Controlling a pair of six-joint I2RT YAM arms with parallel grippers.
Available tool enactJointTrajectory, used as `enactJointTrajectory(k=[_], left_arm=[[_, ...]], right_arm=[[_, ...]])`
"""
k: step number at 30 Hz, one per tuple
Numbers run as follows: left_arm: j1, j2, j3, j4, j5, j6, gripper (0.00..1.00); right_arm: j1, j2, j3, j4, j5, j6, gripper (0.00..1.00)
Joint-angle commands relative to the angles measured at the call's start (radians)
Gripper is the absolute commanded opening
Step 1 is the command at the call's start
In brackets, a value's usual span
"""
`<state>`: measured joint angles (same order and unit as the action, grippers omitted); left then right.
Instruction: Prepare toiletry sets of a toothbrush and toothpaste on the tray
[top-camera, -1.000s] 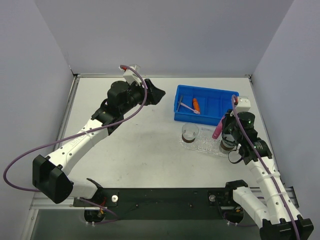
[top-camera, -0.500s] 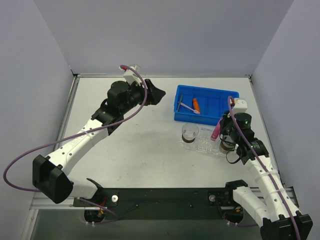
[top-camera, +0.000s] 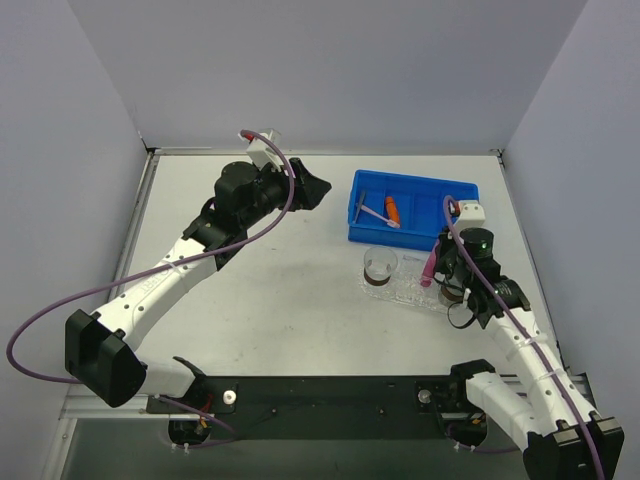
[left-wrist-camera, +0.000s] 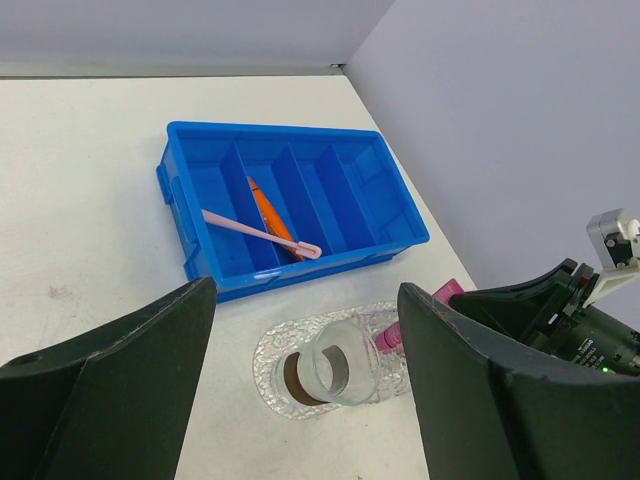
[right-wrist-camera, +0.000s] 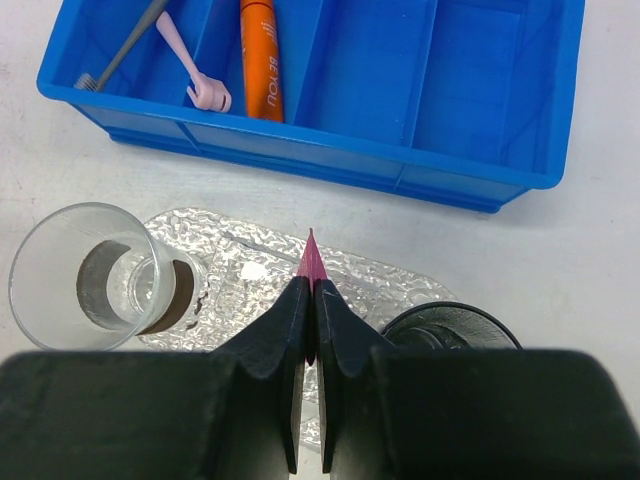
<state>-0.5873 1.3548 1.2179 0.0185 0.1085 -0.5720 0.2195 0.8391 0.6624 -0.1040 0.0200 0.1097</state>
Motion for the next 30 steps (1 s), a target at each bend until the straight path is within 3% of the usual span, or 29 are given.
enactJointTrajectory(k=[1, 25, 30], left_arm=[[0.006, -0.019, 0.005, 0.035, 0.008, -0.005, 0.84], [0.007, -0.017, 0.002, 0.034, 0.013, -0.006, 0.84], [0.009, -0.014, 0.003, 0.035, 0.016, -0.008, 0.84]], right_arm=[[0.012, 0.006, -0.009, 0.075, 0.029, -0.013, 0.03], [0.044, 0.02, -0.046, 0.148, 0.064, -0.022, 0.04], [0.049, 0.032, -0.064, 0.161, 0.081, -0.027, 0.08]])
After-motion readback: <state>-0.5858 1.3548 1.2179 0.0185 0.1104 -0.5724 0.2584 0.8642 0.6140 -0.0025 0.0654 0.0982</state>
